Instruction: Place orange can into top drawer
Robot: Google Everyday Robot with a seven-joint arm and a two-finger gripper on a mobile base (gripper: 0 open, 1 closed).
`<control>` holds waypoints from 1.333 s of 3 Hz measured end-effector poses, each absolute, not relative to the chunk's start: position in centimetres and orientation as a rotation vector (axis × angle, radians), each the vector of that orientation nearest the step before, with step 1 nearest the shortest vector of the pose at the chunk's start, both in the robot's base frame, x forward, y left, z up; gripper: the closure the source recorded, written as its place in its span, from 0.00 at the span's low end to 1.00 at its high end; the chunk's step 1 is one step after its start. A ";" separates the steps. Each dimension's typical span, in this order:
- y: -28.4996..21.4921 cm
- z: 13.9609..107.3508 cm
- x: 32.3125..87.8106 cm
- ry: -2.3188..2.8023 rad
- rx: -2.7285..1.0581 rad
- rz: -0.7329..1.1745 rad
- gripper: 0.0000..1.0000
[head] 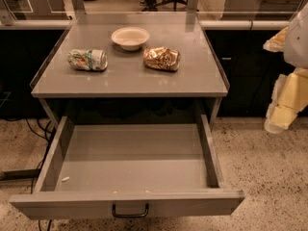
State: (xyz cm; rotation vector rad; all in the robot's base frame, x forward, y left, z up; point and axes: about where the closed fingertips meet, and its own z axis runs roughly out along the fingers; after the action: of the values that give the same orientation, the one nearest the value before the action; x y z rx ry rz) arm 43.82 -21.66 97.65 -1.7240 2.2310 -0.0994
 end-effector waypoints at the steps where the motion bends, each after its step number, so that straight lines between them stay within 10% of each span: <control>1: -21.6 97.7 43.8 2.230 -1.725 -0.100 0.00; 4: -18.6 100.9 52.3 2.078 -1.732 -0.102 0.00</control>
Offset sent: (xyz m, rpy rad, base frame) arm 0.0149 0.0112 0.0058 -0.0467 -0.0250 0.0683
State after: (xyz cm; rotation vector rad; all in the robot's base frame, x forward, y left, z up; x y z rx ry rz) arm 52.29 -18.59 100.88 -1.7324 2.0775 -0.1022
